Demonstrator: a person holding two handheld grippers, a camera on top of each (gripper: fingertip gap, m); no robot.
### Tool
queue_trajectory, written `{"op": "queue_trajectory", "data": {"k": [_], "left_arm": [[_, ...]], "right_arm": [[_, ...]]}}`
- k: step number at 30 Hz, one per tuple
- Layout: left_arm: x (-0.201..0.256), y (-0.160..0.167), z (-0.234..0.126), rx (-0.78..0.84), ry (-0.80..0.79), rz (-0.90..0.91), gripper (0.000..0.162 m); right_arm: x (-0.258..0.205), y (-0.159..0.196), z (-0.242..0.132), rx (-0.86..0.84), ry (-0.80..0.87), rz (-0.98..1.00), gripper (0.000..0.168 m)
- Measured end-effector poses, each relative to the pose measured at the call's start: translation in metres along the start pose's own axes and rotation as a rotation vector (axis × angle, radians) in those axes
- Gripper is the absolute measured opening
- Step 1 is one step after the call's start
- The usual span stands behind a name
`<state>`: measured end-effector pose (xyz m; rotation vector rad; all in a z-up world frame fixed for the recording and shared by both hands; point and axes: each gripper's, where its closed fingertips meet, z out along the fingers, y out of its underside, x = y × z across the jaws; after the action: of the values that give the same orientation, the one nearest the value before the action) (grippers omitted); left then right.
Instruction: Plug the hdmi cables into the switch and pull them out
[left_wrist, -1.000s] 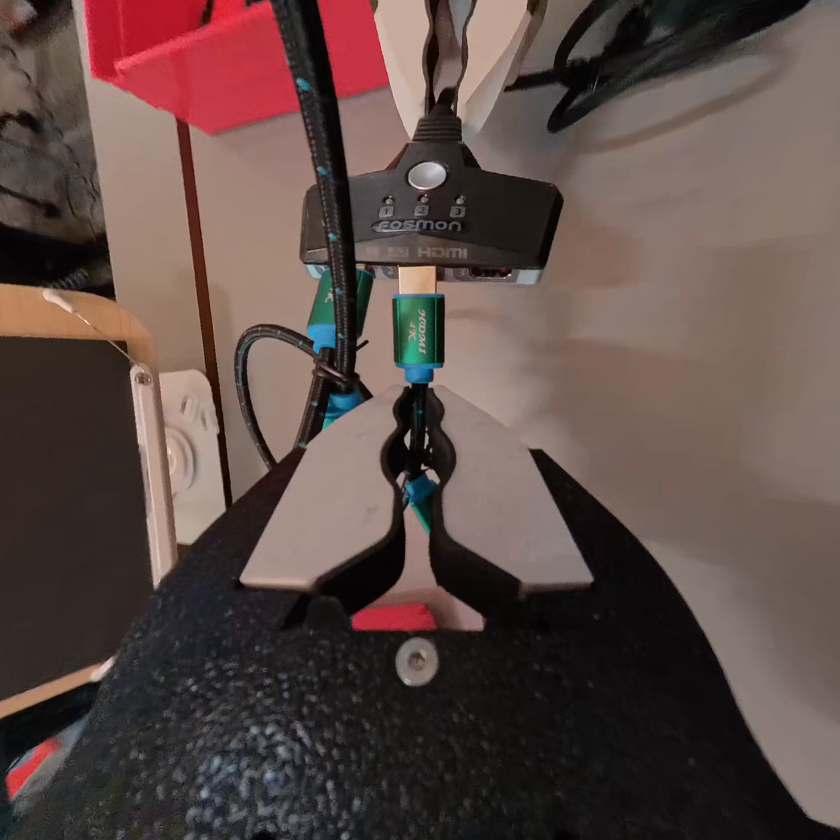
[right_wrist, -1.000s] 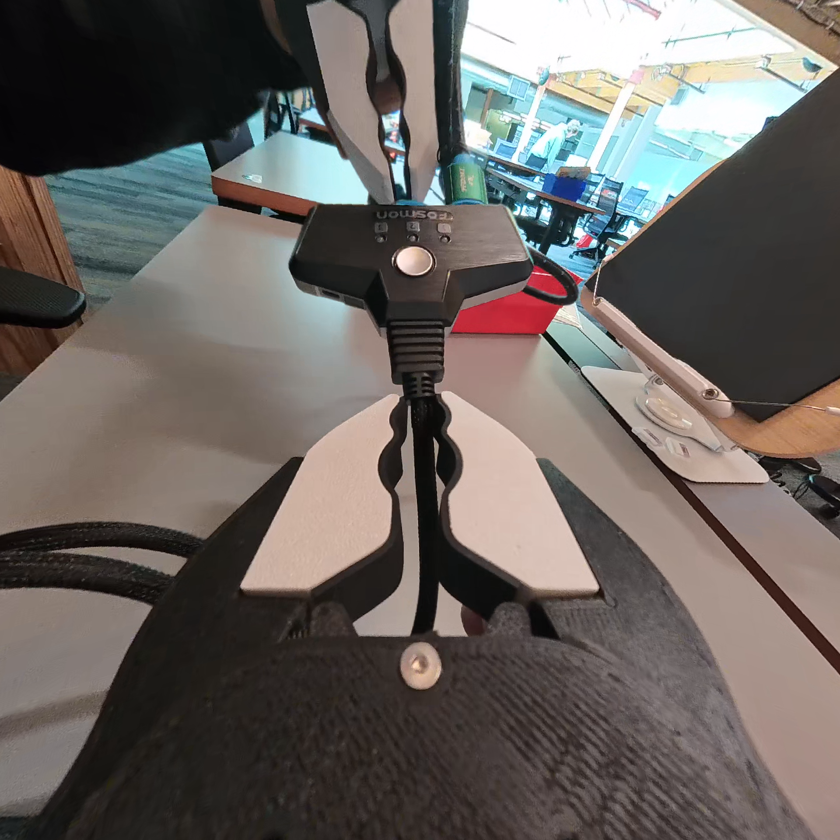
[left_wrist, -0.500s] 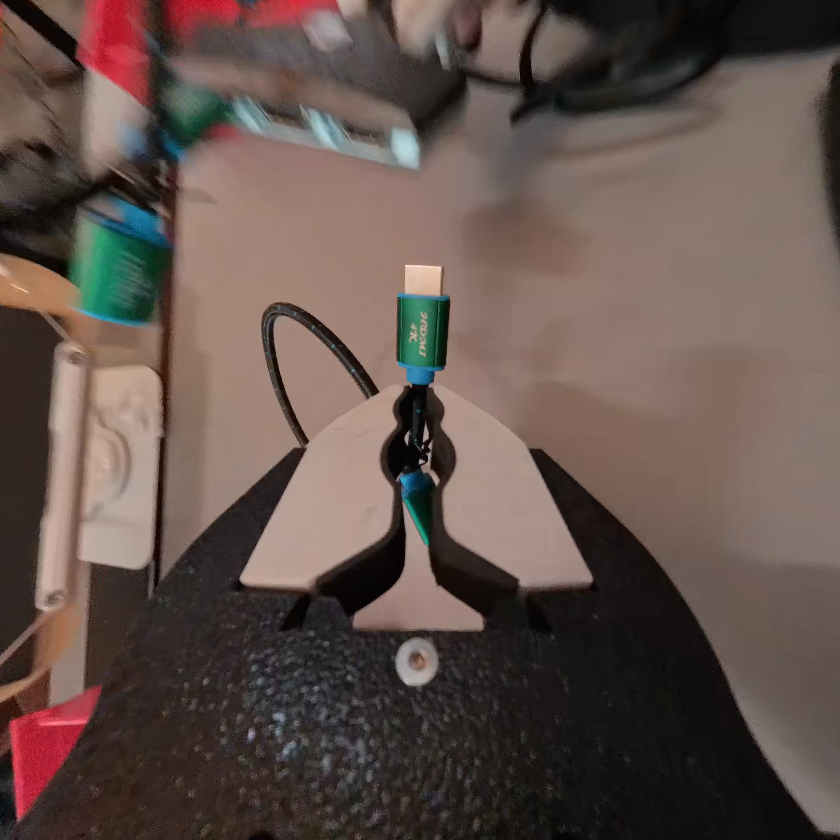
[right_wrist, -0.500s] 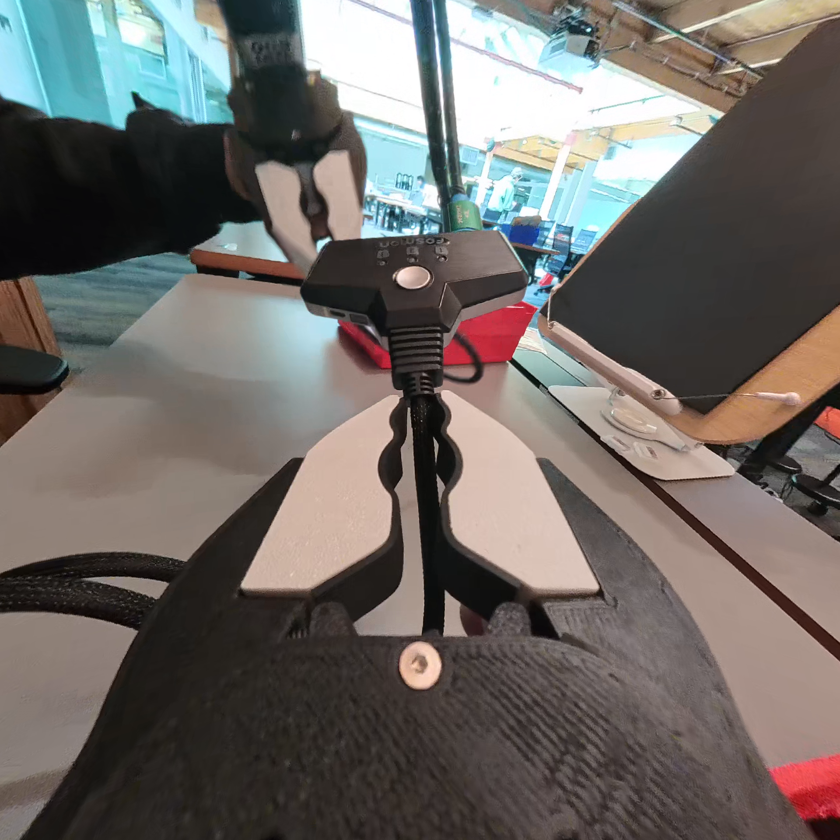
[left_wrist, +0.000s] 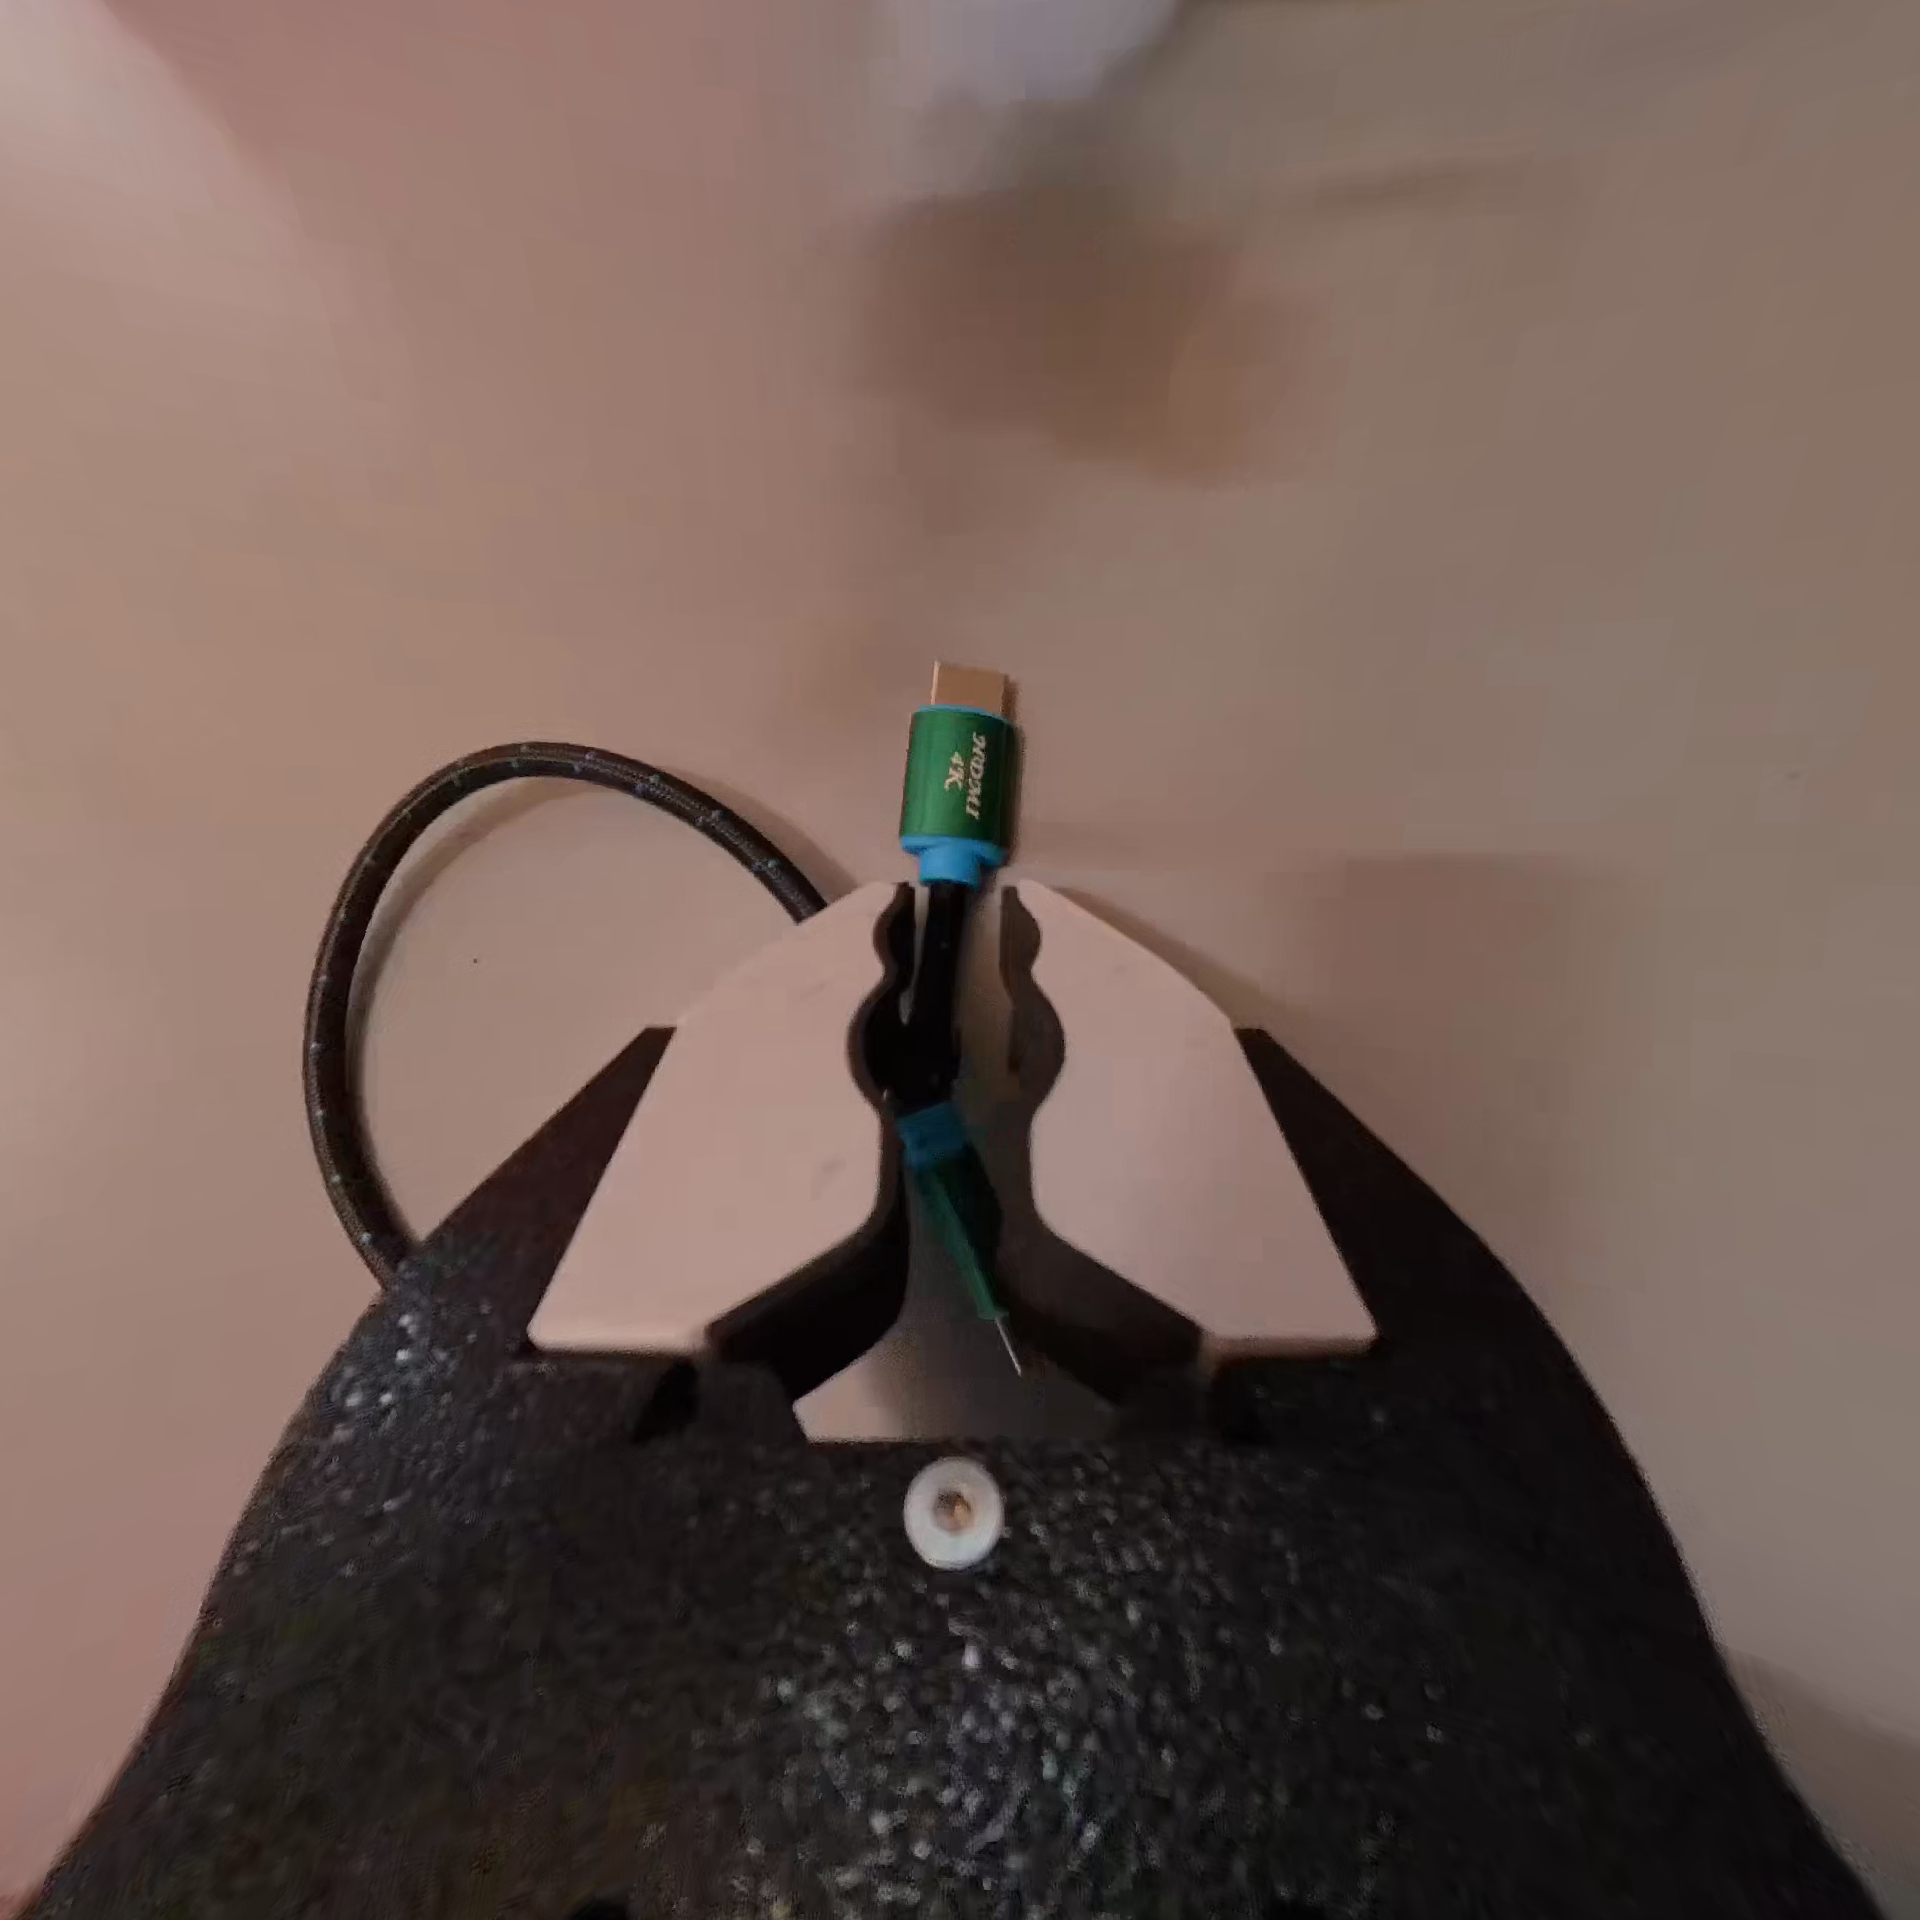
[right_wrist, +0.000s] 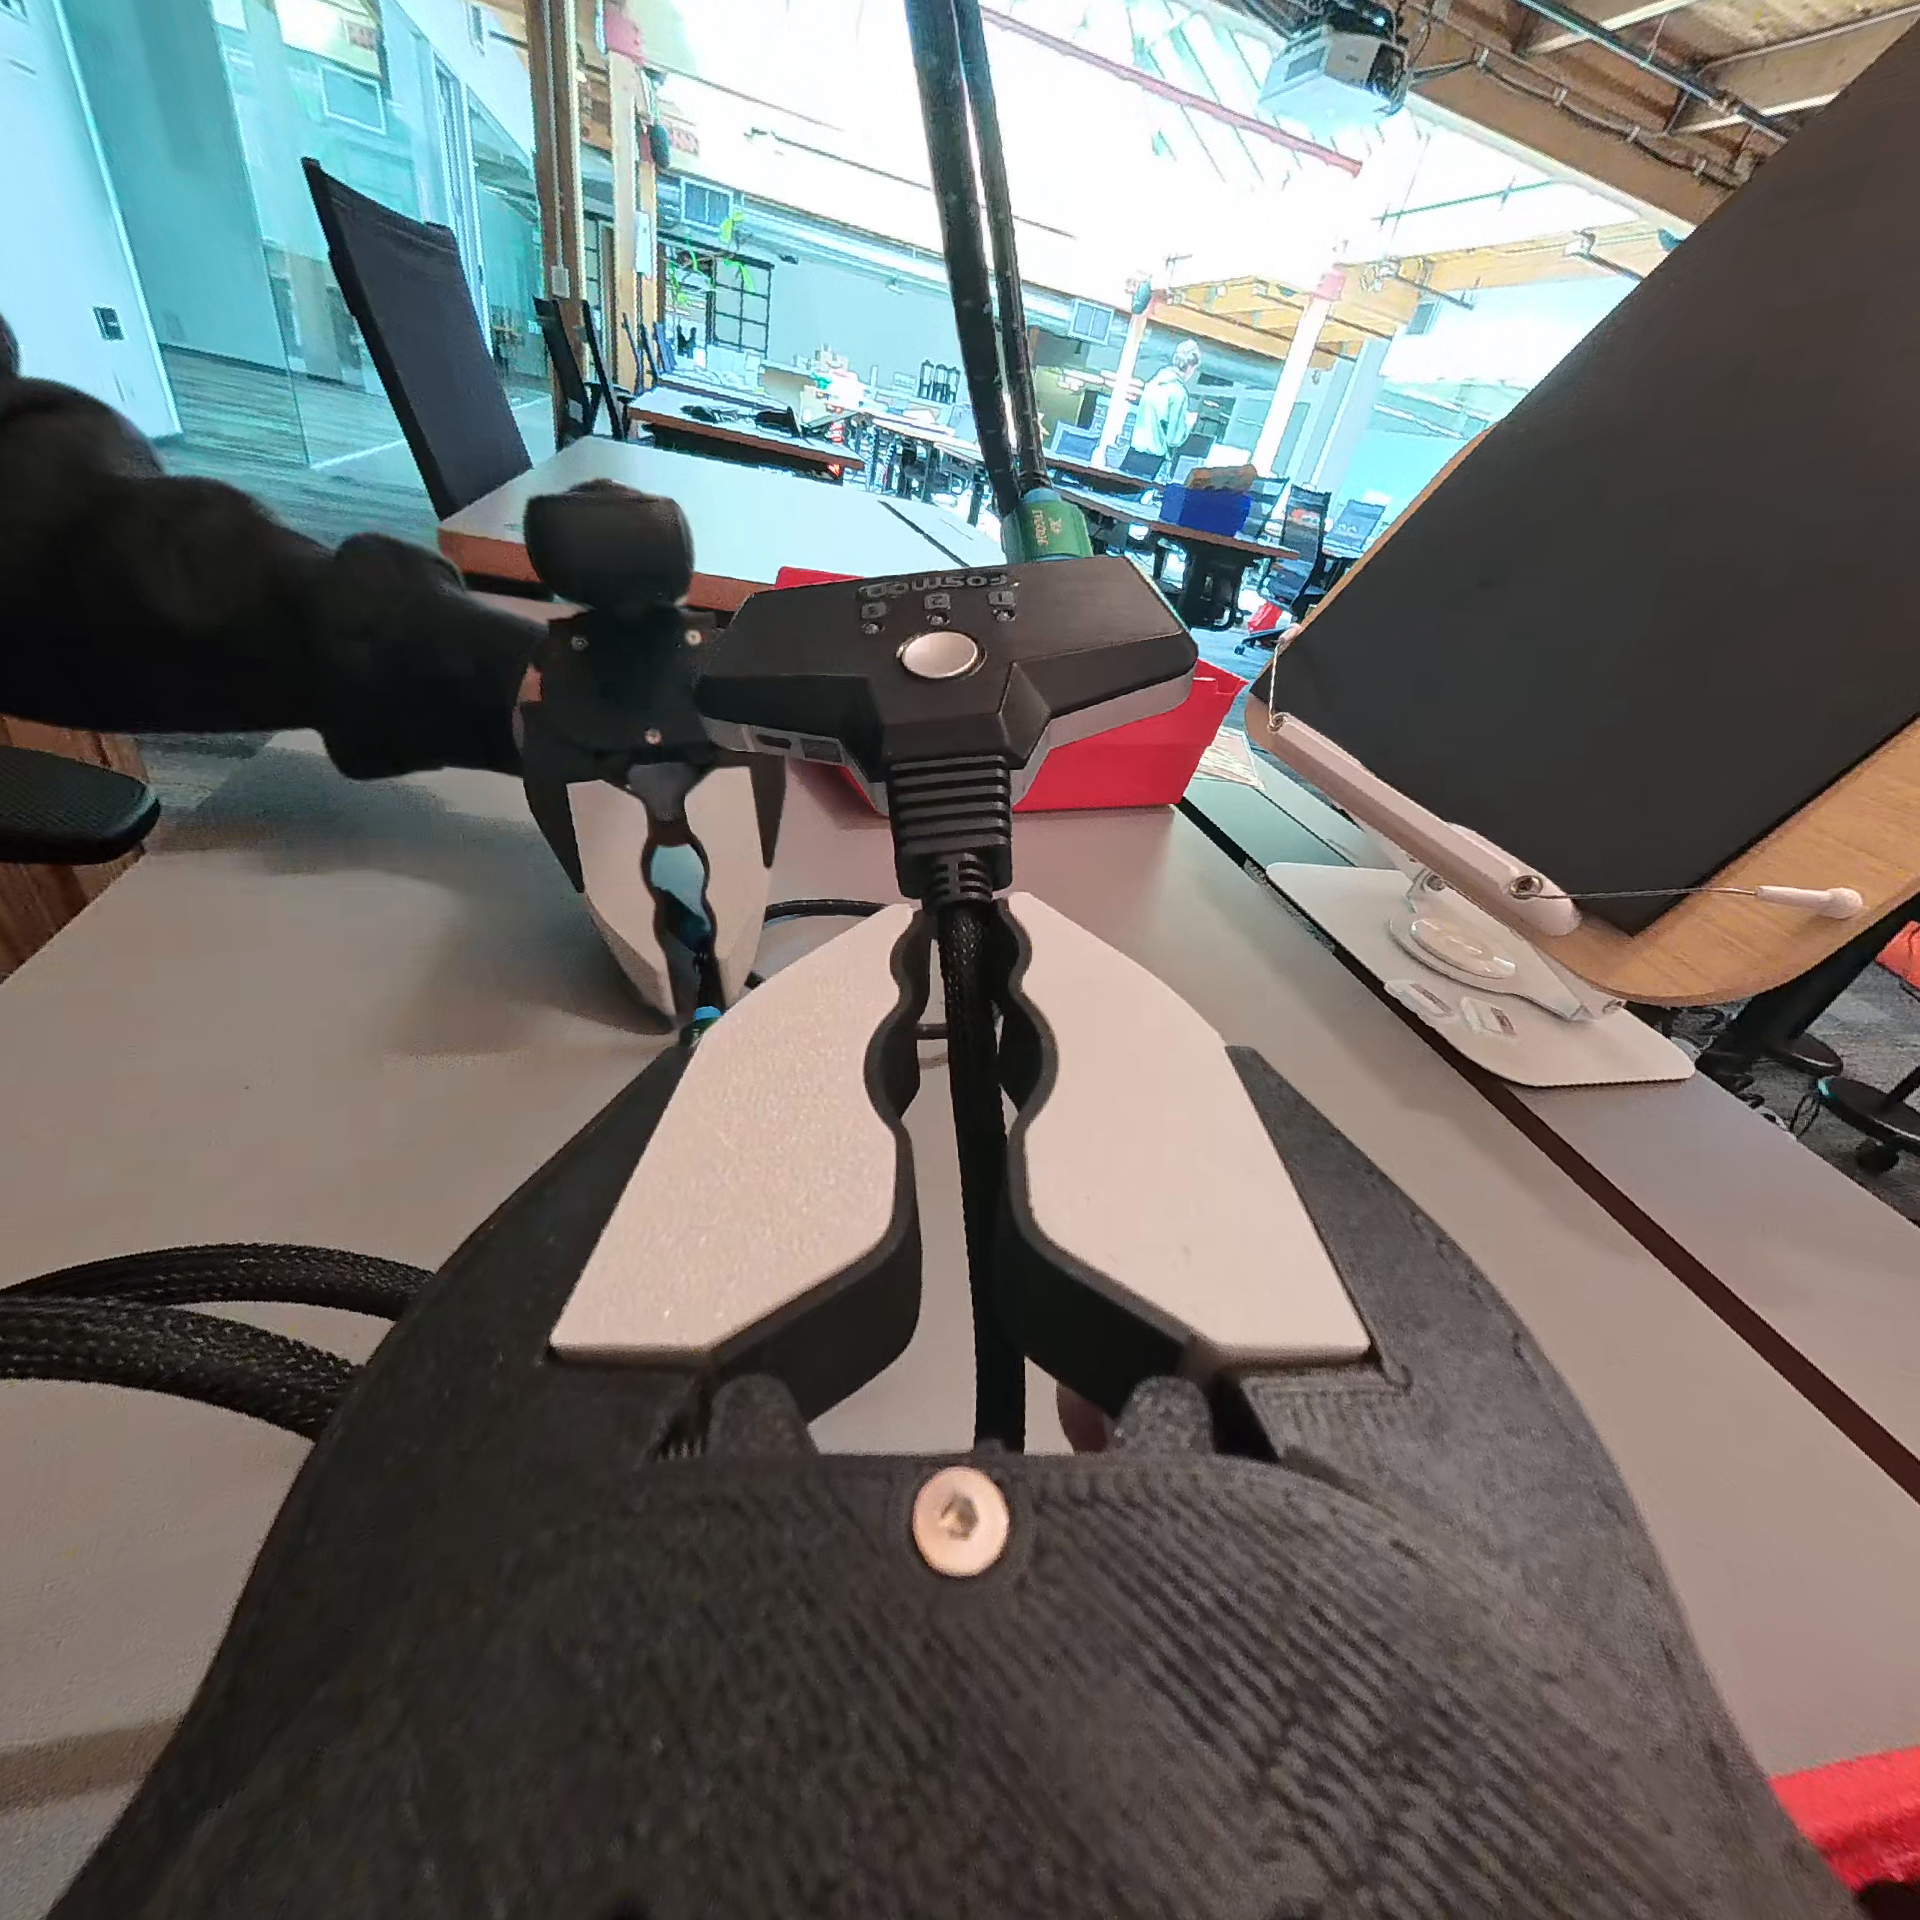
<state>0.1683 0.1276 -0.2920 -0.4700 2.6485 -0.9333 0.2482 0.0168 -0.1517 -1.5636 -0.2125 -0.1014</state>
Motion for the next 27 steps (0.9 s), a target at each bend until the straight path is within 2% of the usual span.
{"op": "queue_trajectory", "data": {"k": [3,6,11,16,20,23,27], "left_arm": [[-0.005,-0.005,-0.012,0.056,-0.090,-0.009,0.024],[-0.010,0.006,-0.022,0.011,-0.152,-0.003,0.026],[-0.009,0.014,-0.013,-0.029,-0.110,-0.039,0.028],[-0.008,0.009,-0.001,-0.038,-0.052,-0.054,0.020],[-0.007,0.005,0.004,0.021,-0.027,-0.108,0.014],[-0.007,0.005,0.004,0.012,-0.043,-0.125,0.008],[-0.008,0.002,0.003,0.037,-0.067,-0.212,0.007]], "right_arm": [[0.000,-0.001,-0.001,0.006,0.000,0.002,0.011],[0.001,0.000,-0.002,0.007,0.001,0.005,0.011],[-0.002,0.001,0.001,0.003,-0.012,0.002,0.011],[-0.002,0.002,0.002,0.001,-0.018,0.006,0.011],[-0.002,0.002,0.001,0.004,-0.019,0.008,0.011],[-0.004,0.004,0.003,-0.005,-0.027,0.007,0.011],[-0.006,0.005,0.004,-0.010,-0.039,0.004,0.011]]}}
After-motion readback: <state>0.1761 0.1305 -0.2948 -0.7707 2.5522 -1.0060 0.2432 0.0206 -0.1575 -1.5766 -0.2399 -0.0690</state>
